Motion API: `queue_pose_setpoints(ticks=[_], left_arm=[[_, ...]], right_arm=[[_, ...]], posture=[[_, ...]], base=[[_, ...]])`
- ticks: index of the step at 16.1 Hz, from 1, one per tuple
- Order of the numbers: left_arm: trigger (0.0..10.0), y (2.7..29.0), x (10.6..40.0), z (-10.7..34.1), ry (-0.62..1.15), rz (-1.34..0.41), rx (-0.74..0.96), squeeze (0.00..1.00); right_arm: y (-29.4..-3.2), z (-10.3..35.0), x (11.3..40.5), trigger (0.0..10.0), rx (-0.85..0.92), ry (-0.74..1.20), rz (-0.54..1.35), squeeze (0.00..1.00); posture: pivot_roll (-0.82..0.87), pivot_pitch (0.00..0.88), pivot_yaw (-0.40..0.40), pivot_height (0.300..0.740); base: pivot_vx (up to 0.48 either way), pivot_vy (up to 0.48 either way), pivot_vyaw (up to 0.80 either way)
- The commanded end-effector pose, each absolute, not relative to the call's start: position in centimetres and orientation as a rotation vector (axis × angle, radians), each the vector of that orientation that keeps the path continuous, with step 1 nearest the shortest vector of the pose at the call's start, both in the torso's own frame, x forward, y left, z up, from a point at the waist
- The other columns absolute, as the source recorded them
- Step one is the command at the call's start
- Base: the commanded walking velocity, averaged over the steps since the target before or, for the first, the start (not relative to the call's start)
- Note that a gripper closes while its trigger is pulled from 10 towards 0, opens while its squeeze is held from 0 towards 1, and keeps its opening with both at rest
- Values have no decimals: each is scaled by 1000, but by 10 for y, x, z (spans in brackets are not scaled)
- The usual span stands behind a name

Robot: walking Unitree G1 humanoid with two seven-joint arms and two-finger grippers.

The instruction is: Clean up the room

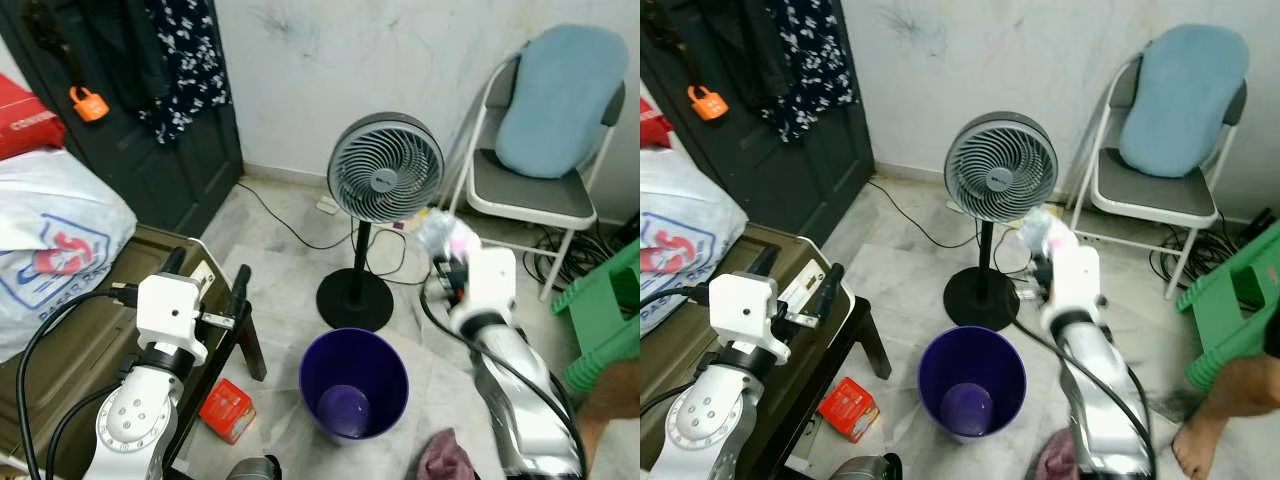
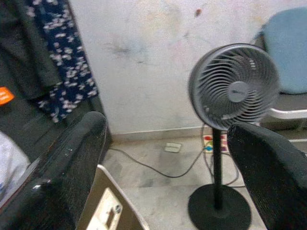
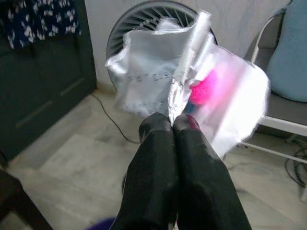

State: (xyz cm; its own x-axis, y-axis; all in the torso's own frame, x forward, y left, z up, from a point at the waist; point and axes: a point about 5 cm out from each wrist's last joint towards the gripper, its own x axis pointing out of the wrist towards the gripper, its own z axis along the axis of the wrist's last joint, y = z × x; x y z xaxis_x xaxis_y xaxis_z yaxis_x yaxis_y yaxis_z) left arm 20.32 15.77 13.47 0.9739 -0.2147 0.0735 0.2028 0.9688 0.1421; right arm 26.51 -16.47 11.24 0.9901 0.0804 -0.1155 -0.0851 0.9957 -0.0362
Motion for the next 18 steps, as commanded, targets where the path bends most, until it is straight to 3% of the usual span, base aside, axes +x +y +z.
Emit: queue_pose_setpoints(ticks=[1, 6, 11, 18], left_arm=[[10000, 159, 199, 141, -96, -242, 144, 0], [10000, 168, 178, 142, -22, -300, 174, 0], [10000, 168, 179, 155, -35, -323, 187, 0], [10000, 165, 175, 161, -24, -390, 240, 0]], right_arm=[[-156, 108, 270, 10000, -32, 135, 88, 0], [-135, 90, 276, 10000, 21, 205, 58, 0], [-140, 63, 296, 10000, 33, 360, -98, 0], [-133, 45, 316, 10000, 17, 432, -129, 0]], posture=[[42, 0, 25, 740], [80, 26, 89, 740], [119, 58, 100, 740], [146, 78, 112, 740]], base=[[0, 0, 0], [0, 0, 0], [0, 0, 0], [0, 0, 0]])
